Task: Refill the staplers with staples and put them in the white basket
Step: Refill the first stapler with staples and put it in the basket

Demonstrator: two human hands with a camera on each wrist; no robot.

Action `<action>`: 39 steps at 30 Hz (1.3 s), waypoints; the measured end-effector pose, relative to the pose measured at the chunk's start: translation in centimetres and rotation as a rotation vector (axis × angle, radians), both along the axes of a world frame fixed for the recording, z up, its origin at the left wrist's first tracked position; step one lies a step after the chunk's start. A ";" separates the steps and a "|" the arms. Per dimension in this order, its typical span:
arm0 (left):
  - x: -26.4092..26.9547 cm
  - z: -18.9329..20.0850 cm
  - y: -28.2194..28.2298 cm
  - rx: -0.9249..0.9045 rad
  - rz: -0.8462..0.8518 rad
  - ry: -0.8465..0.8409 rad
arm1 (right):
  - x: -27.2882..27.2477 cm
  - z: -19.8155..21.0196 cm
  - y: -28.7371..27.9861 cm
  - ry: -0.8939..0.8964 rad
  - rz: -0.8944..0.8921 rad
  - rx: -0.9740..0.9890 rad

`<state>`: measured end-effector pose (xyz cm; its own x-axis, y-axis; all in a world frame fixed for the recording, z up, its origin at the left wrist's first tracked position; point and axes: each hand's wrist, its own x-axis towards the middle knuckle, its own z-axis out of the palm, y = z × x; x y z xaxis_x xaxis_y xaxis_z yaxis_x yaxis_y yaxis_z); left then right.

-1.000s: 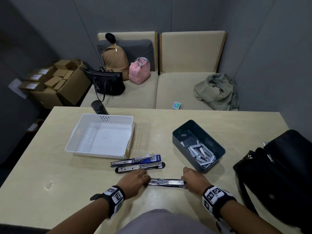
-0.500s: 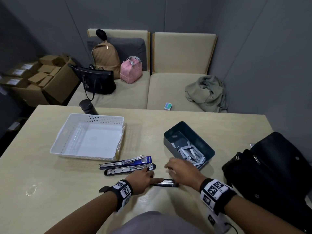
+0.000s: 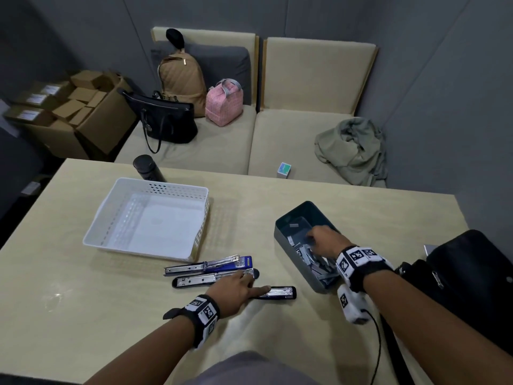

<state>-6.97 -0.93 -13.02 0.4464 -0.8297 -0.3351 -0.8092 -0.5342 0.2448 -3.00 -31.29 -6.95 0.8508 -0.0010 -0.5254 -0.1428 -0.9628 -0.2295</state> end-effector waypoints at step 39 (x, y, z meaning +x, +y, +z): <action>-2.1 -0.1 2.3 -0.049 0.132 0.010 | -10.3 -1.3 9.1 -0.104 0.218 0.322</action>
<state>-9.11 1.41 -13.07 0.5494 -0.7794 -0.3010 -0.7300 -0.6230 0.2808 -13.30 -22.17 -8.30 0.8617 0.3356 -0.3805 0.0964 -0.8446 -0.5266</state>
